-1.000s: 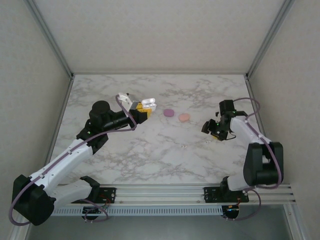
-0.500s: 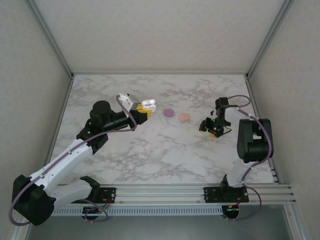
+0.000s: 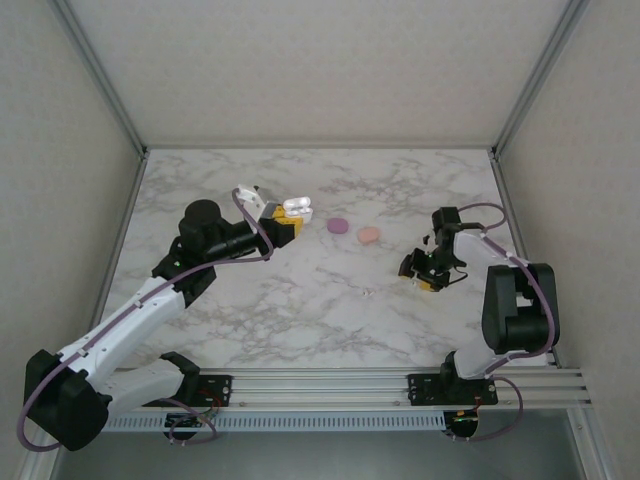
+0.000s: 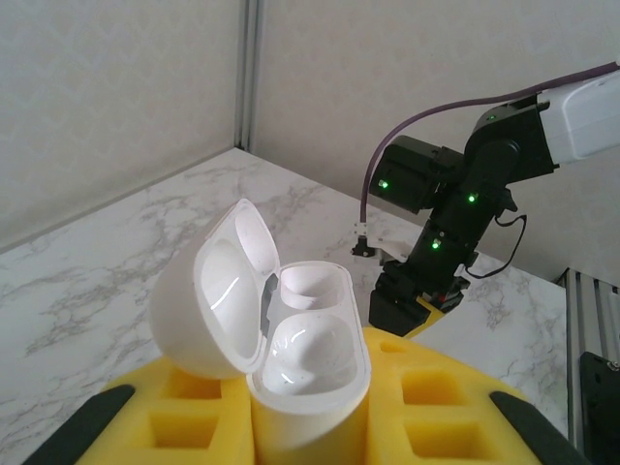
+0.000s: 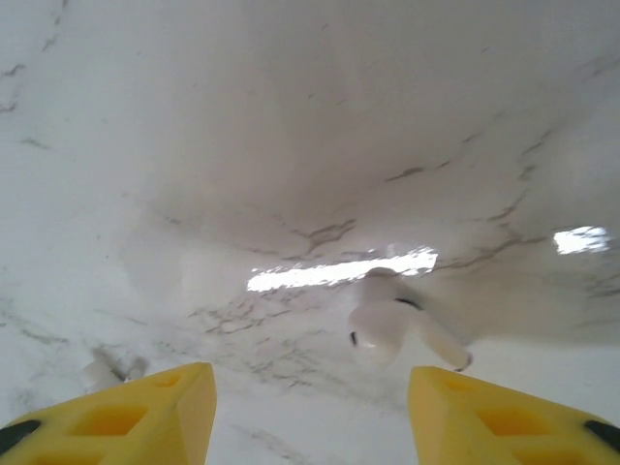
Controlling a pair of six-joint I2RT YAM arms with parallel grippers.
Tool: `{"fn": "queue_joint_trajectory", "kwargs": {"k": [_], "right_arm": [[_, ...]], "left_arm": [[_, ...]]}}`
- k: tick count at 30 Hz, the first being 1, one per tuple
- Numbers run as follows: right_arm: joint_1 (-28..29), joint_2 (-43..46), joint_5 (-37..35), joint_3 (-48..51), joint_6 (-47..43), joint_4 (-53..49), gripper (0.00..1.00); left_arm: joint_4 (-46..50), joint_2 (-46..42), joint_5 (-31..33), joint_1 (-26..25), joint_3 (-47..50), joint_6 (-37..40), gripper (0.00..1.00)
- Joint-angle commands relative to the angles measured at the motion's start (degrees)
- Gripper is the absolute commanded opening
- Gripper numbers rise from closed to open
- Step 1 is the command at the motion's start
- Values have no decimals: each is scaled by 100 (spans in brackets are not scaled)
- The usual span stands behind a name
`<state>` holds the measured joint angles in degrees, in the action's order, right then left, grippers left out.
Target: Insert wireless bluetooth earbuds into charging case
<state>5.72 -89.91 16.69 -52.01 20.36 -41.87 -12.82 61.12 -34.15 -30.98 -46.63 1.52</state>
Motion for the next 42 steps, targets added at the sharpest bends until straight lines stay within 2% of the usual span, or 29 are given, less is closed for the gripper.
{"fn": "queue_joint_trajectory", "kwargs": {"k": [1,5,11,21,31,42], "right_arm": [[166,33,32,-24,94,-359,55],[240,193,-688,-235,-14,-409,57],[87,61,-882,-432,-17,-113,59],[4,-454,-435,-239,25,56,56],[52,-395,-392,153,52,21,55],[421,-53,-172,227,225,-151,54]], "left_arm": [[-36,13,-30,-13,-197,-2,8],[-12,17,-30,-10,-215,6,8],[98,-3,-22,-12,-241,41,8],[122,-19,66,-9,-214,50,8],[102,31,31,-12,-224,59,8],[94,88,24,-13,-245,34,8]]}}
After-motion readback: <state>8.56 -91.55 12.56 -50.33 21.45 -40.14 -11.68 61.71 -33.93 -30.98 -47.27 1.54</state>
